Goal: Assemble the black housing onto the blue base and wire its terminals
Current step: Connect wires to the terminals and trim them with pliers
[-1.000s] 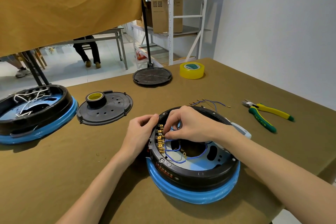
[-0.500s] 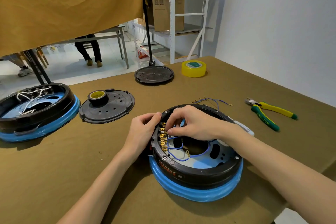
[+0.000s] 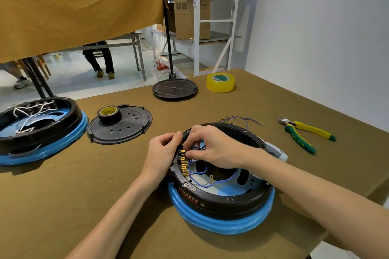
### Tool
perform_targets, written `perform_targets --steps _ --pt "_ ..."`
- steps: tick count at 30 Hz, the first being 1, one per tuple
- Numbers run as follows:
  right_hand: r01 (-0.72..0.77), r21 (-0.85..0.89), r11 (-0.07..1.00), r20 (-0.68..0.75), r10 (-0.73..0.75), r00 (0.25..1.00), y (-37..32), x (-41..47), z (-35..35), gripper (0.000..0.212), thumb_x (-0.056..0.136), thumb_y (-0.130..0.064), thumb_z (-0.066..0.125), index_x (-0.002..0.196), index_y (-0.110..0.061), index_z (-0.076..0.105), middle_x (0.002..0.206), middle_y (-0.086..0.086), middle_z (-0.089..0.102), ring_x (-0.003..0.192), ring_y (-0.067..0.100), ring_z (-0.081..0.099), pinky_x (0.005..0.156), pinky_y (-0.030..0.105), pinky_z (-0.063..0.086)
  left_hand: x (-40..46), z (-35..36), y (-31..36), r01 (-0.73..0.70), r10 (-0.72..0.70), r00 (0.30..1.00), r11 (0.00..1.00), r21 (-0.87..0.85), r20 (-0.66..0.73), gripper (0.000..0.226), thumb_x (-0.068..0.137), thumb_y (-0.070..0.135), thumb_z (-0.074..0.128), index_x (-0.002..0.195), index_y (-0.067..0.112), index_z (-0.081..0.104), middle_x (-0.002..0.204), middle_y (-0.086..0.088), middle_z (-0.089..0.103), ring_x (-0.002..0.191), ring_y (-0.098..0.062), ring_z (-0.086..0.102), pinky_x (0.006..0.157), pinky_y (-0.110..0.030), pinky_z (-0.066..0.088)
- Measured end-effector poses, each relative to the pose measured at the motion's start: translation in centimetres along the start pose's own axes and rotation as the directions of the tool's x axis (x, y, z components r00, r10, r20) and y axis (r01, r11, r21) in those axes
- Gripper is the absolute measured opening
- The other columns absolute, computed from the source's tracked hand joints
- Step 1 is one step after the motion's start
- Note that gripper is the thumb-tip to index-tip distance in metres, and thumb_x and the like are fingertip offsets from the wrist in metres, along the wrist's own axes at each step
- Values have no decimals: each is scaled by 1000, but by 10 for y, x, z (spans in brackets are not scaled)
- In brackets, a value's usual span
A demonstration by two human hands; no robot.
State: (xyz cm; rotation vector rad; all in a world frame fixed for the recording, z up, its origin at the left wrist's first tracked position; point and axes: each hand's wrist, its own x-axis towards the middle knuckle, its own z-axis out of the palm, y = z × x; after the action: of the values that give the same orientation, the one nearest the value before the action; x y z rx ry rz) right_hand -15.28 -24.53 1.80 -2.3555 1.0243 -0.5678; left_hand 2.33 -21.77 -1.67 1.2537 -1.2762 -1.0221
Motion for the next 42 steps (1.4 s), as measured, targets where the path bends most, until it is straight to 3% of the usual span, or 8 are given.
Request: perform_targets --steps 3,11,14,18,26,32,36,42 --pt "-3 16 1000 -11 3 1000 -3 0 0 7 92 -25 76 99 -25 77 99 -4 59 86 17 61 87 41 51 0 1 0 8 -8 1000 1000 -5 -11 30 104 29 57 92 15 81 88 -6 79 92 -29 74 84 -43 57" --pt "-21 66 998 -47 24 999 1 -4 -6 16 83 -25 85 97 -23 78 94 -7 68 82 12 65 75 27 55 0 -2 0 25 -25 1000 999 -24 -2 29 103 28 59 90 15 82 87 -5 79 84 -21 75 76 -32 56" --pt "-18 145 989 -76 29 997 2 -4 -5 33 80 -20 87 106 -19 67 91 -3 72 80 10 67 71 21 53 0 -2 1 35 -35 999 998 -52 -3 27 102 28 60 90 17 82 87 -5 79 83 -20 74 75 -31 56" --pt "0 175 984 -86 16 996 1 -3 -2 45 79 -13 87 106 -23 52 91 -1 71 77 12 68 72 24 57 -1 0 0 9 -9 1000 999 -36 -3 30 103 29 59 87 22 83 86 -6 79 89 -28 74 79 -40 57" --pt "-46 178 983 -60 57 997 5 -1 -3 38 82 -22 86 110 -22 60 95 -3 70 80 8 66 74 23 55 -2 -2 4 30 -30 1000 999 -43 -1 31 102 29 60 84 23 83 86 -7 79 79 -18 74 75 -34 55" --pt "-85 69 994 -83 90 992 8 4 -2 9 91 -26 76 97 -22 81 86 -11 73 73 -1 62 66 14 47 -3 0 2 32 -34 999 998 -46 -30 37 105 31 55 84 17 82 83 -16 76 72 -19 68 67 -33 50" --pt "-105 104 989 -100 115 988 6 9 1 5 90 -20 77 88 -19 82 71 -14 69 62 -5 58 61 10 42 -2 1 2 25 -28 998 999 -45 -61 40 108 28 49 85 27 82 80 -7 78 70 -12 69 61 -22 52" --pt "-137 111 984 -101 148 984 2 12 2 7 89 -18 76 85 -17 82 71 -13 70 62 -4 60 62 11 44 -1 1 2 17 -19 999 999 -36 -40 39 108 23 46 94 24 82 84 0 79 74 -7 72 58 -15 50"
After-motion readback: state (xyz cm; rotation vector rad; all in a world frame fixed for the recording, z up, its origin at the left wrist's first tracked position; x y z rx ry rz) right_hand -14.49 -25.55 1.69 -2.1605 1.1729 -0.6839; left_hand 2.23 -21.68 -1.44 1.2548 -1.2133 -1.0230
